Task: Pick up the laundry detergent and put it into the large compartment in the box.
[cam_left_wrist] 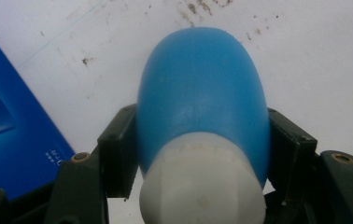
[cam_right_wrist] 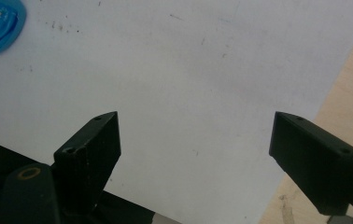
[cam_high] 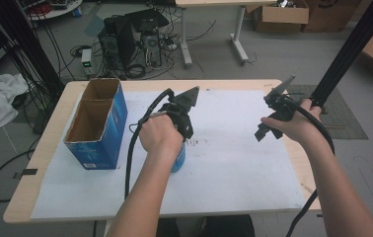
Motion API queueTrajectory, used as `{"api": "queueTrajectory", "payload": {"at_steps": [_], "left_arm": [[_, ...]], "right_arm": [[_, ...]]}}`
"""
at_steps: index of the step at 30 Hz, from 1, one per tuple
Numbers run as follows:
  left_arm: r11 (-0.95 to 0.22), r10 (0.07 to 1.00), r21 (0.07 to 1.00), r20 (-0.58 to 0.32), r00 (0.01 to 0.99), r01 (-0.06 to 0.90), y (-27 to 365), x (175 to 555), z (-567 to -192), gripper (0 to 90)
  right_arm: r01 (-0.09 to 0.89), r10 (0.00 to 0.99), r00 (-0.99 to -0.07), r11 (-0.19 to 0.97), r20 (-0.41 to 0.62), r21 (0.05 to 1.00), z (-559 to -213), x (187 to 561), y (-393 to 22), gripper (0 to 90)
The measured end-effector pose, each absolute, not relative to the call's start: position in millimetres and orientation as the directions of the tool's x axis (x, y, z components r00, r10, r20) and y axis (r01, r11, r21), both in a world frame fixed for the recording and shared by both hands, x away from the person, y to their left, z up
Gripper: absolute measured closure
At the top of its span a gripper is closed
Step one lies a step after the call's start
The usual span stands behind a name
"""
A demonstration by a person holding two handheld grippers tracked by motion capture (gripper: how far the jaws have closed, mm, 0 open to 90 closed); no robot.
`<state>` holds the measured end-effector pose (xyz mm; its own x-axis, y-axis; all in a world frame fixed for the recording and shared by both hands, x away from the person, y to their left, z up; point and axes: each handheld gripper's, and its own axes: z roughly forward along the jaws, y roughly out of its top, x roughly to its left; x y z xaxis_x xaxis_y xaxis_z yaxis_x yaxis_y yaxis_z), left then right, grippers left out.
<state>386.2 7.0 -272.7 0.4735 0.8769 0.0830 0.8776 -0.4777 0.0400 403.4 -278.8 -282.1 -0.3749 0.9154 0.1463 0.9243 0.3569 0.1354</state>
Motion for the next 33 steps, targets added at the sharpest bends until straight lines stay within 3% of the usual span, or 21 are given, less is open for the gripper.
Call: {"api": "queueTrajectory", "payload": {"at_steps": [7,18,27,33], "left_arm": [[-0.495,0.868,0.049,0.085,0.490,0.868,11.3,385.3,-251.7,38.0],[-0.488,0.873,0.111,0.078,0.481,0.866,41.9,382.3,-181.7,38.2],[-0.404,0.915,0.175,0.089,0.394,0.898,93.9,382.1,-122.5,38.3],[-0.307,0.951,0.219,0.083,0.296,0.926,127.6,384.6,-105.4,38.4]], "right_arm": [[0.924,0.916,-0.375,0.357,0.143,0.135,-281.3,403.9,-278.5,16.8],[0.922,0.915,-0.381,0.365,0.134,0.133,-277.9,406.0,-275.3,16.9],[0.922,0.915,-0.381,0.364,0.131,0.131,-276.9,408.0,-275.8,16.9],[0.921,0.916,-0.381,0.365,0.128,0.134,-278.4,409.2,-277.2,17.0]]}}
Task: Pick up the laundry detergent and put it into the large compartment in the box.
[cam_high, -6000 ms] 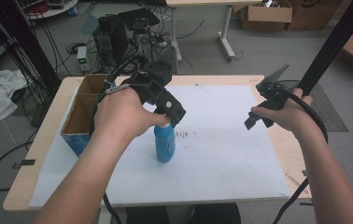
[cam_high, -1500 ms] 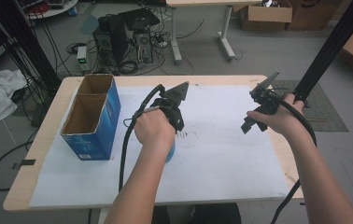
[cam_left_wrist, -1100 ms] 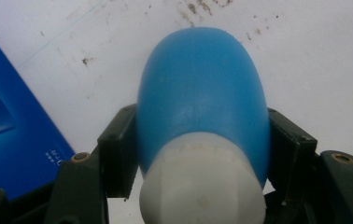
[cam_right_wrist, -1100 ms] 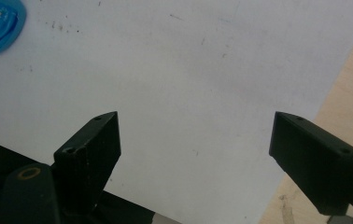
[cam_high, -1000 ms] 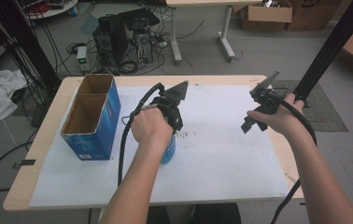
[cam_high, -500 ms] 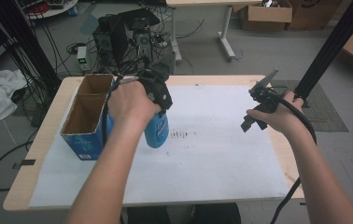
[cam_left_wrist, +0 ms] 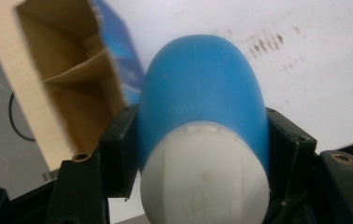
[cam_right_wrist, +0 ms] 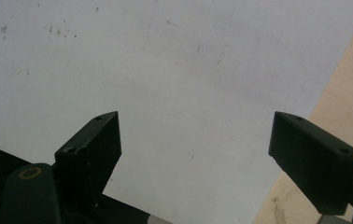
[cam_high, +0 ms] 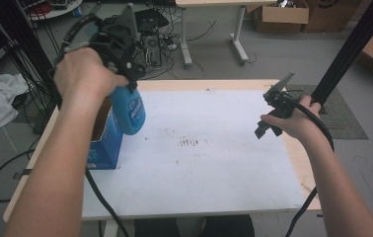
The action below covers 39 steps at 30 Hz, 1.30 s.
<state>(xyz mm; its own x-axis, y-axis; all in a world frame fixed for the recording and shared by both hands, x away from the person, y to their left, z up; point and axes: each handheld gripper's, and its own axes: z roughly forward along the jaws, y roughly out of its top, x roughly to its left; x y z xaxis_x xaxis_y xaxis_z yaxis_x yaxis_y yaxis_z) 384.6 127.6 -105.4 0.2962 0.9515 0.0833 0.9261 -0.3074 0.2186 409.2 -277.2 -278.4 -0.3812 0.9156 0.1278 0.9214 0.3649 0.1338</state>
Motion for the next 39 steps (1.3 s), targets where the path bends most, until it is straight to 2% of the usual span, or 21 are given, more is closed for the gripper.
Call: {"api": "queueTrajectory", "payload": {"at_steps": [7,15,24,39], "left_arm": [[-0.190,0.980,0.234,0.104,0.170,0.954,174.3,392.1,-96.9,38.4],[-0.092,0.992,0.261,0.108,0.066,0.961,209.0,392.9,-96.3,38.4],[-0.048,0.994,0.256,0.110,0.020,0.965,227.4,392.4,-107.6,38.4],[-0.031,0.996,0.189,0.086,0.015,0.982,236.6,406.4,-167.0,38.4]], "right_arm": [[0.928,0.921,-0.367,0.351,0.133,0.127,-277.4,411.4,-276.8,17.5],[0.930,0.924,-0.359,0.344,0.127,0.128,-275.0,412.4,-281.9,17.4],[0.931,0.926,-0.357,0.342,0.125,0.123,-279.0,413.6,-287.5,17.2],[0.936,0.928,-0.347,0.334,0.134,0.109,-290.3,415.4,-288.8,17.2]]}}
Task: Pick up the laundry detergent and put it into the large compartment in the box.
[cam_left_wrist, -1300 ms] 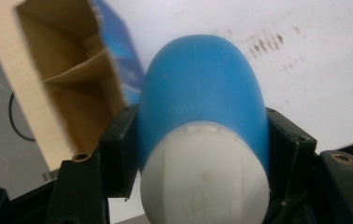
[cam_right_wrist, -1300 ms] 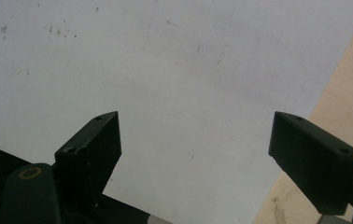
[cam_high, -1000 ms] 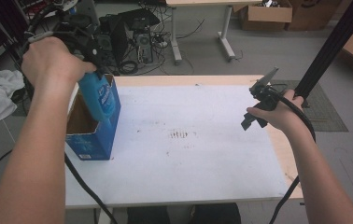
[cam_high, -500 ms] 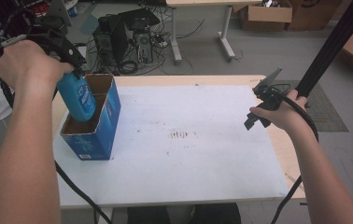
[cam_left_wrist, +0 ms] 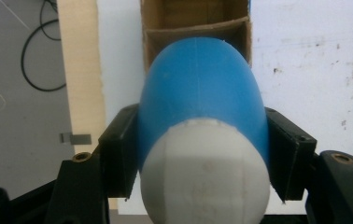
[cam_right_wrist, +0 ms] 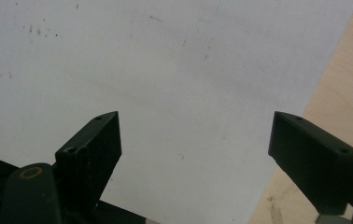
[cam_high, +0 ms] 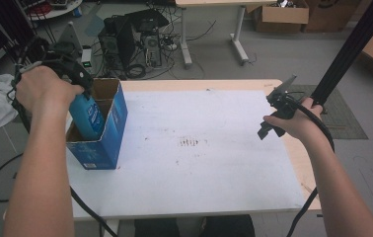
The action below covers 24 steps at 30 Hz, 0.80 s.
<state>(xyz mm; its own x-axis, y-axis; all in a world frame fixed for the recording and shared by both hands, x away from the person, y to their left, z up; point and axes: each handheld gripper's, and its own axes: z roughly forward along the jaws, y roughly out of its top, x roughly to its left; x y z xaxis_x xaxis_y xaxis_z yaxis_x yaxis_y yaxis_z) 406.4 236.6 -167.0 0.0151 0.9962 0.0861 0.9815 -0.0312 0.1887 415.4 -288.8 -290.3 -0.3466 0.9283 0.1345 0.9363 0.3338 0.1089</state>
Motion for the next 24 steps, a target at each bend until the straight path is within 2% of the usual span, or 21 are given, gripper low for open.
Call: {"api": "queueTrajectory", "payload": {"at_steps": [6,24], "left_arm": [[-0.037,0.996,0.169,0.081,0.024,0.985,241.6,412.3,-197.1,38.4],[-0.031,0.996,0.103,0.085,0.023,0.994,244.8,418.1,-253.8,38.4]], "right_arm": [[0.935,0.927,-0.352,0.340,0.133,0.104,-295.9,418.0,-289.8,17.3],[0.931,0.923,-0.362,0.351,0.131,0.101,-298.1,419.6,-284.5,17.4]]}}
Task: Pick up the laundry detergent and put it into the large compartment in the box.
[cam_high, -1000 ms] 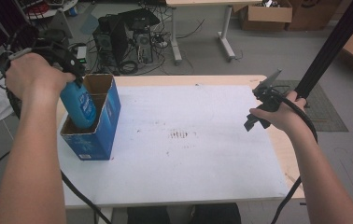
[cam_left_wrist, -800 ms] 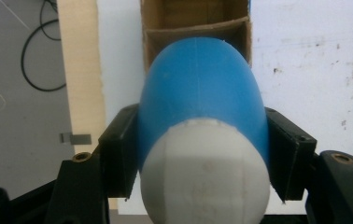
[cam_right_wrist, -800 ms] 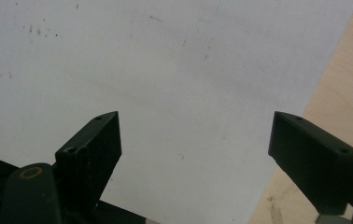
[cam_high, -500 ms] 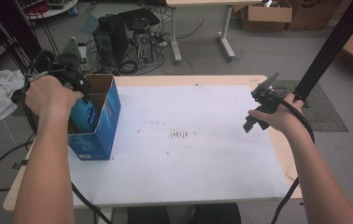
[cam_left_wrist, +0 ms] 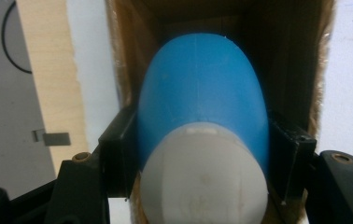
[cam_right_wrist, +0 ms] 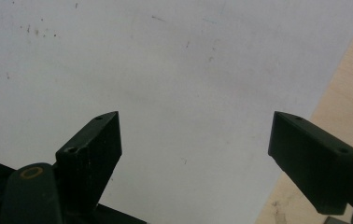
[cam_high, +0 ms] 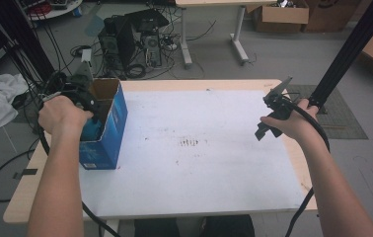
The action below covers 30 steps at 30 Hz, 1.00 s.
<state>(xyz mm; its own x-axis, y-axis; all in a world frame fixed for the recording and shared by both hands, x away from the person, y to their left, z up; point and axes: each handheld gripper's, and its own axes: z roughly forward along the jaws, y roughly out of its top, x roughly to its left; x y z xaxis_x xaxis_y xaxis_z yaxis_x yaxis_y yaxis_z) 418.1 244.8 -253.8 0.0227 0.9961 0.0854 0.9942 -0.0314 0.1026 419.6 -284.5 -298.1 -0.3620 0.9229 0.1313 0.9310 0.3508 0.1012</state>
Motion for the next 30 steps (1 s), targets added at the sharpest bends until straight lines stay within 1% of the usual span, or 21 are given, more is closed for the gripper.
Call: {"api": "queueTrajectory", "payload": {"at_steps": [2,7,11,30], "left_arm": [[-0.033,0.996,0.093,0.083,0.026,0.995,244.4,418.9,-262.2,38.4],[-0.038,0.996,0.081,0.081,0.031,0.996,244.1,420.0,-269.1,38.4],[-0.033,0.997,0.094,0.080,0.025,0.995,244.1,419.8,-268.6,38.4],[-0.039,0.996,0.085,0.084,0.032,0.996,240.9,416.2,-270.7,37.6]], "right_arm": [[0.932,0.924,-0.359,0.348,0.131,0.101,-298.6,419.8,-283.6,17.4],[0.931,0.923,-0.363,0.351,0.130,0.100,-299.5,420.5,-282.8,17.4],[0.932,0.923,-0.361,0.350,0.130,0.099,-299.9,420.8,-282.3,17.4],[0.929,0.920,-0.367,0.356,0.136,0.101,-301.9,419.0,-281.1,17.4]]}}
